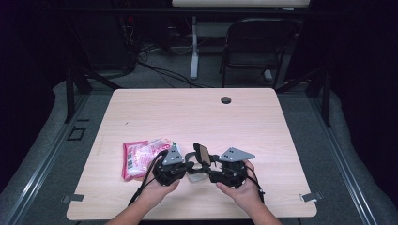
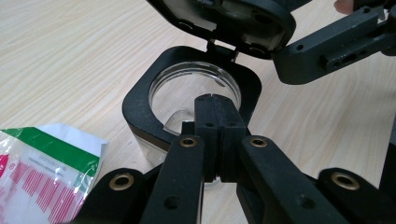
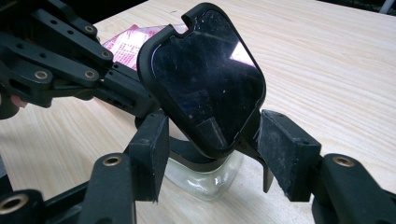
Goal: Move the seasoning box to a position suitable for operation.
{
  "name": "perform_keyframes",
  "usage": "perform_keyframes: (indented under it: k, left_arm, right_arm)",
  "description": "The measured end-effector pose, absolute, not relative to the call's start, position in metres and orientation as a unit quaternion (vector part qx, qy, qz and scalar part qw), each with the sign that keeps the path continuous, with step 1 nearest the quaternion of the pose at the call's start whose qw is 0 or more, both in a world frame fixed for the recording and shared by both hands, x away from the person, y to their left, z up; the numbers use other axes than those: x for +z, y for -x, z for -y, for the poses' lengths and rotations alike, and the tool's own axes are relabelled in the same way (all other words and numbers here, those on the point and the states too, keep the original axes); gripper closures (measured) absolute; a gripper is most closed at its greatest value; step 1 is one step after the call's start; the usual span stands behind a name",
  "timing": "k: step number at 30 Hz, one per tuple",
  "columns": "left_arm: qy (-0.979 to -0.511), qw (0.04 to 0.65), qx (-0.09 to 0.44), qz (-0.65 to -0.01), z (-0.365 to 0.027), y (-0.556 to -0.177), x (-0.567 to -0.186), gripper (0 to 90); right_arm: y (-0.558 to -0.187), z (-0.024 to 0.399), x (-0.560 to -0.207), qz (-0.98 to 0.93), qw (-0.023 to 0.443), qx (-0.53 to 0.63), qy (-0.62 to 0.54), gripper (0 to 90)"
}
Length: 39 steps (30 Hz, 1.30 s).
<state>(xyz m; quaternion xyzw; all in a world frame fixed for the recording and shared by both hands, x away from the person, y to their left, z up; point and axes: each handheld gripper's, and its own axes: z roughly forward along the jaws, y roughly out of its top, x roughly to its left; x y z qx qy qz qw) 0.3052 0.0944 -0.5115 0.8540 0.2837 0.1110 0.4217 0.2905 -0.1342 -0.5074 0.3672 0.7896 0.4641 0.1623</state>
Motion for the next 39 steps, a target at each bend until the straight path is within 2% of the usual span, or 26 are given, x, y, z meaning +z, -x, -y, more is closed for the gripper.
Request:
perform_keyframes:
  k: [25, 39]
  left_arm:
    - [-0.855, 0.42, 0.112, -0.282, -0.094, -0.305, -0.512, 89.6]
    - [-0.857, 0.419, 0.111, -0.28, -0.095, -0.305, -0.511, 89.5]
  right_arm:
    - [-0.29, 0.153, -0.503, -0.776, 0.169, 0.473, -0.381, 44.0]
    - [-0.291, 0.161, -0.504, -0.78, 0.162, 0.468, -0.383, 48.9]
